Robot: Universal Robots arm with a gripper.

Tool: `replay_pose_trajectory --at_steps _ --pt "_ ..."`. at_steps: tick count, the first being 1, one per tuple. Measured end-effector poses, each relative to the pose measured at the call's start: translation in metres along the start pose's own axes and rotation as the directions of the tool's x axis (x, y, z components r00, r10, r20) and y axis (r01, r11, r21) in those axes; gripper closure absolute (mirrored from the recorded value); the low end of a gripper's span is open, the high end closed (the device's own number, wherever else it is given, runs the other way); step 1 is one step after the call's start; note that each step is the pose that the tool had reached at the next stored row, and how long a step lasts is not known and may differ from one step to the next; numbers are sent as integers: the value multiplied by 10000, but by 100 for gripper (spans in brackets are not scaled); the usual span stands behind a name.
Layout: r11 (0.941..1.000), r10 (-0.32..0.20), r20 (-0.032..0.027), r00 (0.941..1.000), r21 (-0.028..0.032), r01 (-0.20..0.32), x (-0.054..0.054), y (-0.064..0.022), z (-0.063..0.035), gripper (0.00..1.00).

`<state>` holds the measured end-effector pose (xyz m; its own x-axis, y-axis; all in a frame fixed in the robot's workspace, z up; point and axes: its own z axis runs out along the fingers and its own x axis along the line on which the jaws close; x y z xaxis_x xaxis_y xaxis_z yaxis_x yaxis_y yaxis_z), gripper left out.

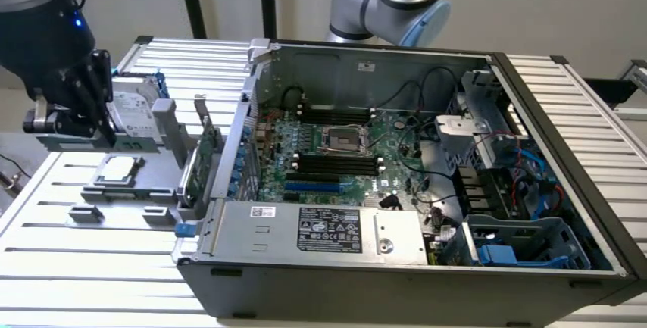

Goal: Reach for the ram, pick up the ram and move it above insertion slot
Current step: 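Pick up the ram and move it above insertion slot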

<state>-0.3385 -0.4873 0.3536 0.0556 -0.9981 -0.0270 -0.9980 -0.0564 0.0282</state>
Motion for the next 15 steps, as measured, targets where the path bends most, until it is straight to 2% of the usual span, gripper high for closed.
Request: replay_pose_trajectory --at_steps 2,5,15 --pt "10000 -4 -1 10000 -2 4 -6 -44 -84 87" --pt "10000 -5 0 10000 -1 5 -21 -113 -156 87" --pt "10000 -5 0 10000 -1 5 -91 -355 -266 87"
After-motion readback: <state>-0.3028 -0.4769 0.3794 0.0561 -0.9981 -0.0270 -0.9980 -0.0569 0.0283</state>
